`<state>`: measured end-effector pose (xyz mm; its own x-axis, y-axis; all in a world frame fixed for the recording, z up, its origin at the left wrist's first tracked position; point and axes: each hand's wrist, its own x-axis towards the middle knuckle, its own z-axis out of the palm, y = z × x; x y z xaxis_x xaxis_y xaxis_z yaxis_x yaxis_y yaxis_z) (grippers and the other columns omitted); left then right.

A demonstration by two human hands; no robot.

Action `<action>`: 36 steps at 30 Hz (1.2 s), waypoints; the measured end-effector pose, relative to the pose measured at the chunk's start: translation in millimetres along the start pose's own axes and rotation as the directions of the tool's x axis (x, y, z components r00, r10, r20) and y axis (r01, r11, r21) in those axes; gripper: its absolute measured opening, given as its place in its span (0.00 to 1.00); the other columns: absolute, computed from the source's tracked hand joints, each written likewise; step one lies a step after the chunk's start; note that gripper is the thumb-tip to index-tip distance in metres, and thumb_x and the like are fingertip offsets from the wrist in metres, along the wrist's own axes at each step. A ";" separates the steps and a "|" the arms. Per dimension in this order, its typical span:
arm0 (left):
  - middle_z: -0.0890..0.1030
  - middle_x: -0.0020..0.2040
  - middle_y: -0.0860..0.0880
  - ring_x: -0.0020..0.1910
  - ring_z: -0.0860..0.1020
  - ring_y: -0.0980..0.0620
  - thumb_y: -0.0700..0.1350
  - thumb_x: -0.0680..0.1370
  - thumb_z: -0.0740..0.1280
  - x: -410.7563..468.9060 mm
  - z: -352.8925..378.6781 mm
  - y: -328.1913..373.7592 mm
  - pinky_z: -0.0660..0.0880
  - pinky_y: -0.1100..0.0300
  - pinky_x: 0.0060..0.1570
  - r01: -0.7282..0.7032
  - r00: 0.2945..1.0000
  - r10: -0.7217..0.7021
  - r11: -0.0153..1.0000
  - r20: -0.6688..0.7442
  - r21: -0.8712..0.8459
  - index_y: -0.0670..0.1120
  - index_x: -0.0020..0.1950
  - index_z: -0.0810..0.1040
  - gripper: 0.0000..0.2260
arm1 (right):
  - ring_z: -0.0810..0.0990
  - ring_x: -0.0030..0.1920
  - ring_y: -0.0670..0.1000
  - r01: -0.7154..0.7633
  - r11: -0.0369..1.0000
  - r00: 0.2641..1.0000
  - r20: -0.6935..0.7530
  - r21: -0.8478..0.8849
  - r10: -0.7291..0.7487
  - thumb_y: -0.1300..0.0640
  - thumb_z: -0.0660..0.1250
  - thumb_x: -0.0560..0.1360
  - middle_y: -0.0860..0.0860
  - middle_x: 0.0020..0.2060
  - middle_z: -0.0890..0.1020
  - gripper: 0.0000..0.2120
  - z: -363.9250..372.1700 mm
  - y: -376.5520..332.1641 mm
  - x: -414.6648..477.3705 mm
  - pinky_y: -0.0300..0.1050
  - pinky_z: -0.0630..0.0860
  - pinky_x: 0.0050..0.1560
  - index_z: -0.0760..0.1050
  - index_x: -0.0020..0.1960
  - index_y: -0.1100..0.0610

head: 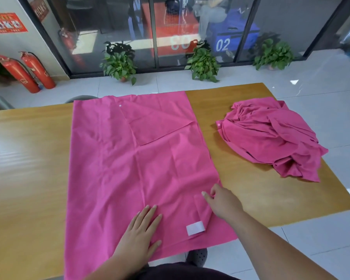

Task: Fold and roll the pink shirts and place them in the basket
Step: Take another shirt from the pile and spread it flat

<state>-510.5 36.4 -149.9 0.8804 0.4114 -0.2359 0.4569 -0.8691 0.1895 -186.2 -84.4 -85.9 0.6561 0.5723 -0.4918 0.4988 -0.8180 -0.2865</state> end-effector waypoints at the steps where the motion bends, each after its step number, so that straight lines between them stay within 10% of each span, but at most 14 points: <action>1: 0.52 0.87 0.49 0.86 0.54 0.45 0.65 0.79 0.64 -3.3 -2.2 -2.4 0.53 0.46 0.79 -0.020 1.000 0.019 1.000 0.019 0.017 0.53 0.86 0.60 0.37 | 0.79 0.43 0.50 -0.022 1.000 1.000 -0.005 -0.018 0.022 0.31 0.62 0.80 0.46 0.43 0.80 0.21 -2.0 -0.8 -4.5 0.50 0.79 0.47 0.73 0.51 0.49; 8: 0.45 0.87 0.49 0.86 0.39 0.46 0.70 0.82 0.54 -6.6 -10.3 -6.3 0.43 0.44 0.81 -0.065 0.993 0.062 0.997 0.100 0.030 0.53 0.87 0.55 0.37 | 0.81 0.60 0.55 -0.069 0.998 0.995 -0.067 0.016 0.070 0.28 0.72 0.71 0.49 0.62 0.76 0.41 29.3 -5.2 -51.9 0.49 0.75 0.48 0.66 0.74 0.49; 19: 0.50 0.87 0.48 0.86 0.45 0.43 0.69 0.81 0.55 -16.6 -14.4 20.4 0.49 0.42 0.83 0.005 0.999 -0.008 0.998 0.053 0.063 0.51 0.87 0.54 0.38 | 0.82 0.44 0.56 -0.171 0.955 0.943 -0.242 0.241 0.230 0.52 0.71 0.78 0.51 0.44 0.82 0.08 38.0 18.9 -65.8 0.50 0.79 0.43 0.73 0.52 0.52; 24: 0.49 0.87 0.46 0.85 0.50 0.41 0.68 0.82 0.58 -26.5 -2.3 44.8 0.57 0.38 0.81 0.167 0.986 -0.167 0.986 0.001 0.027 0.52 0.86 0.54 0.37 | 0.88 0.43 0.54 -0.102 0.577 0.931 -0.127 0.810 0.343 0.60 0.70 0.81 0.53 0.51 0.85 0.11 27.3 59.9 -78.1 0.53 0.86 0.43 0.77 0.62 0.53; 33: 0.71 0.77 0.48 0.73 0.73 0.44 0.51 0.77 0.73 -33.1 -3.1 62.2 0.75 0.44 0.69 0.329 0.937 -0.336 0.941 -0.092 -0.080 0.50 0.78 0.69 0.31 | 0.88 0.52 0.56 -0.136 -0.148 0.989 0.125 0.979 -0.083 0.62 0.66 0.85 0.56 0.54 0.87 0.09 -19.6 58.7 -93.5 0.55 0.81 0.60 0.79 0.63 0.60; 36: 0.80 0.63 0.52 0.55 0.81 0.45 0.39 0.71 0.75 -42.0 -5.0 59.1 0.79 0.51 0.46 0.415 0.875 -0.444 0.894 -0.193 -0.170 0.49 0.61 0.77 0.20 | 0.87 0.53 0.57 -0.139 -0.059 0.990 0.137 0.989 -0.037 0.62 0.64 0.86 0.56 0.55 0.87 0.08 -6.2 66.8 -89.9 0.56 0.81 0.60 0.79 0.63 0.60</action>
<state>-519.7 -30.9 -124.0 0.5923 0.7987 -0.1061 0.7956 -0.5591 0.2332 -208.4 -190.1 -55.7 0.5538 0.5887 -0.5889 -0.6805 -0.0877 -0.7275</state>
